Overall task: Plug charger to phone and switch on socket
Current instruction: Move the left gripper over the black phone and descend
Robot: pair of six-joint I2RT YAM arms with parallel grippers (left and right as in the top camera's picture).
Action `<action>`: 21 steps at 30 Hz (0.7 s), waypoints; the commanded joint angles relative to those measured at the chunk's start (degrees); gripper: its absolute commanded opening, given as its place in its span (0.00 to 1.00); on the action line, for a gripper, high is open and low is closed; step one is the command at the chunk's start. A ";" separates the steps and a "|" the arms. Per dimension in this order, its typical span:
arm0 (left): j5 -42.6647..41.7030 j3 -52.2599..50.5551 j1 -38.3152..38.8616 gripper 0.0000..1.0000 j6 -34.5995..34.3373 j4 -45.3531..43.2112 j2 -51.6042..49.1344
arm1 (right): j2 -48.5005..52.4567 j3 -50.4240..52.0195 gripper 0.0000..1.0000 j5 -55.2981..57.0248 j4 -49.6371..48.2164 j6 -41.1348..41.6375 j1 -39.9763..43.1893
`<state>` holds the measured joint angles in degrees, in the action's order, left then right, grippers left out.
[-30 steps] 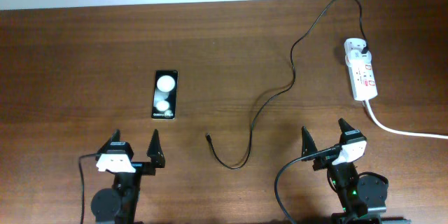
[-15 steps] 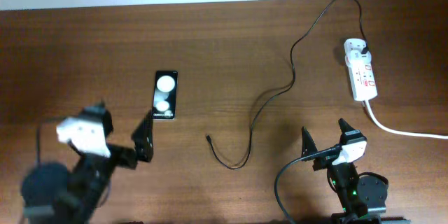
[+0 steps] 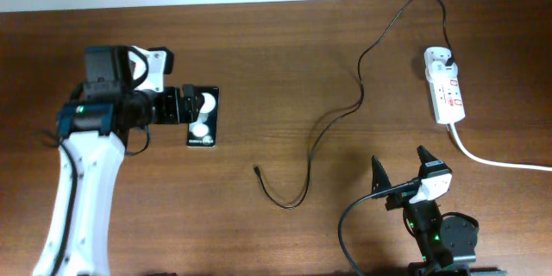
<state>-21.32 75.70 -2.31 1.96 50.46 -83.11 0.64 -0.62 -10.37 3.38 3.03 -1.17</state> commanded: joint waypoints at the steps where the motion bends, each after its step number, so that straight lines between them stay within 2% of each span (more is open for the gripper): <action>1: -3.37 0.63 0.20 0.39 0.46 0.22 -7.32 | -0.44 0.31 0.99 0.31 0.33 0.20 -0.37; 2: -3.34 0.63 0.20 0.18 0.46 0.17 -9.31 | -0.44 0.31 0.99 0.31 0.33 0.20 -0.37; 3: -3.34 0.63 0.20 0.05 0.46 -0.15 -10.86 | -0.44 0.31 0.99 0.31 0.33 0.20 -0.37; 4: -3.32 0.63 0.20 0.00 0.48 -0.94 -12.41 | -0.44 0.31 0.99 0.31 0.33 0.20 -0.37; 9: -2.62 0.61 0.26 0.00 0.46 -7.06 -18.51 | -0.44 0.31 0.99 0.31 0.33 0.20 -0.37; 17: 13.35 0.24 1.79 0.00 -1.62 -9.94 -21.09 | -0.44 0.31 0.99 0.31 0.33 0.20 -0.37; 20: 14.56 0.09 1.99 0.00 -2.43 -9.92 -21.88 | -0.44 0.31 0.99 0.31 0.33 0.20 -0.37; 21: 14.60 0.09 2.16 0.03 -2.40 -9.94 -22.23 | -0.44 0.31 0.99 0.31 0.33 0.20 -0.37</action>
<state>-9.26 75.70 -0.49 0.51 40.66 -103.68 0.62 -0.62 -10.37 3.38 3.01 -1.17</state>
